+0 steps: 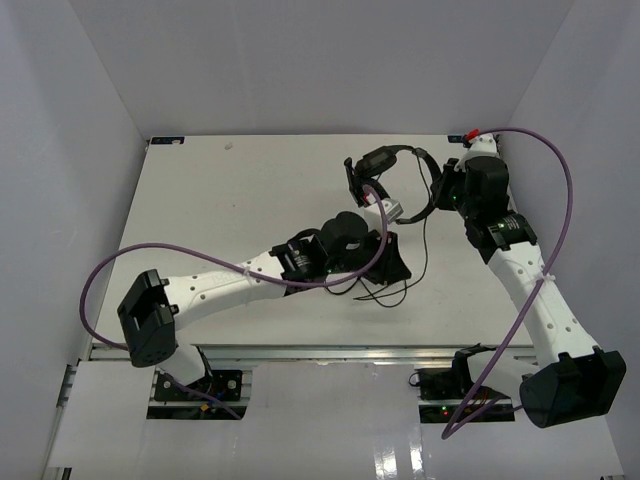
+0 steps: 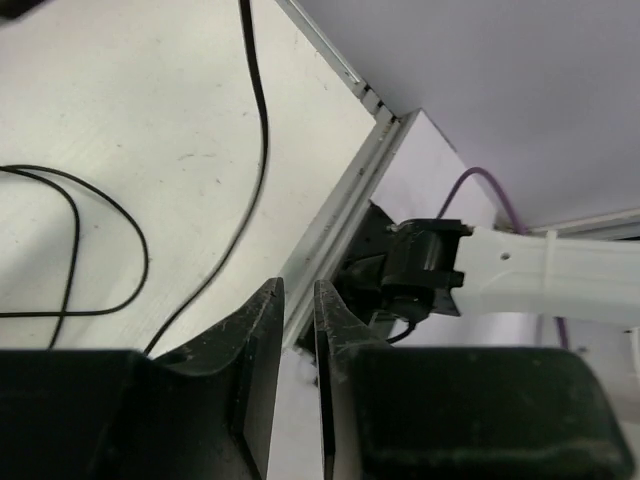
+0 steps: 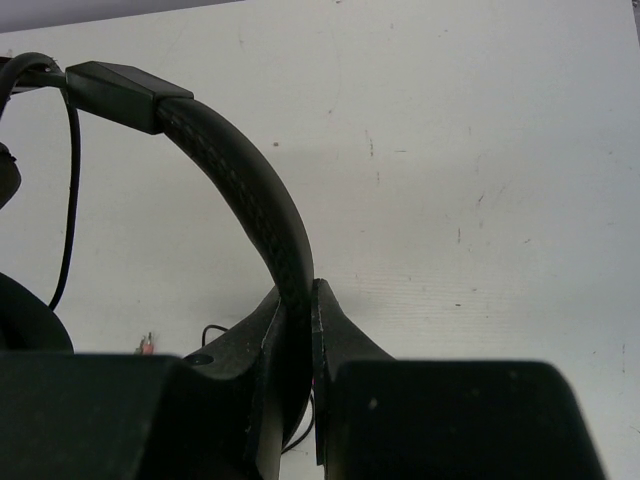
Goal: Wrap the headphones
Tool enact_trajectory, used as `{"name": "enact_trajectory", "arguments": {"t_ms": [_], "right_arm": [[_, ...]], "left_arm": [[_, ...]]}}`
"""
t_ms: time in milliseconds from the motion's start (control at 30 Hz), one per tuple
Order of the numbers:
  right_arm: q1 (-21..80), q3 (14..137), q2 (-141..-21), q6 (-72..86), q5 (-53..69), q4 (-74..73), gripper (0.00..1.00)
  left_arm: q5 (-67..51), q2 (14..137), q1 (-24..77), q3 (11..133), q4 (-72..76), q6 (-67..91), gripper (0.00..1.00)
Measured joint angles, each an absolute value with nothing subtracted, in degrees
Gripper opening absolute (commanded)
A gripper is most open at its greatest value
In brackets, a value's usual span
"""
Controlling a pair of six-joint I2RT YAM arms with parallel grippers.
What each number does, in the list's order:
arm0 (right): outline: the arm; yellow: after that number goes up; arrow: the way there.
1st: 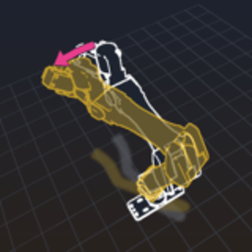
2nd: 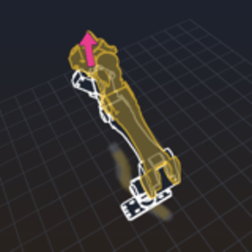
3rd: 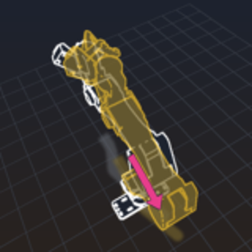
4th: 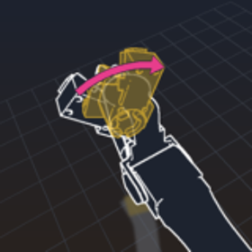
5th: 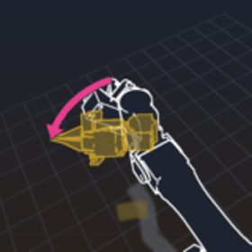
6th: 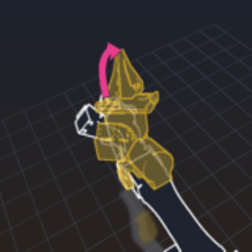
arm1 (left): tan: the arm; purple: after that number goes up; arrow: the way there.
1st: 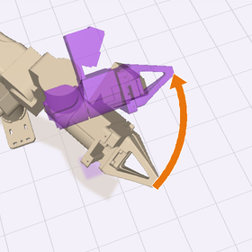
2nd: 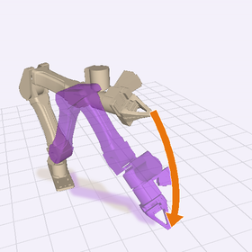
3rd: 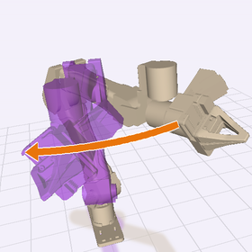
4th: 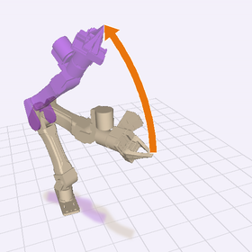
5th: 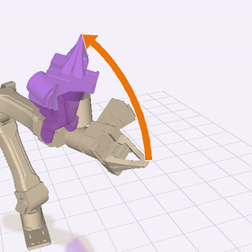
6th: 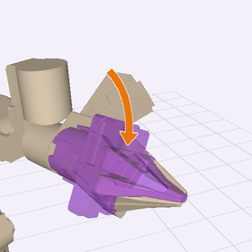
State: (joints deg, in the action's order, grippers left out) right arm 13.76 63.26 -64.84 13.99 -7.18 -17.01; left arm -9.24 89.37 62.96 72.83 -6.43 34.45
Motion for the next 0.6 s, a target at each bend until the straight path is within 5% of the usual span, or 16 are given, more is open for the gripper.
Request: {"name": "enact_trajectory", "arguments": {"t_ms": [233, 400, 600], "right_arm": [[12.97, 64.49, -64.82, 14.63, -6.03, -18.59, 0.08], [12.75, 65.29, -64.77, 14.47, -6.03, -20.19, 0.08], [12.75, 66.54, -64.45, 14.07, -5.98, -20.97, 0.08]], "left_arm": [[4.46, 82.31, 66.32, 59.05, 2.54, 24.94, 0.45], [9.04, 77.77, 66.02, 43.00, 16.97, 17.88, 0.74], [5.93, 79.54, 66.06, 28.71, 38.84, 8.06, 0.77]]}}
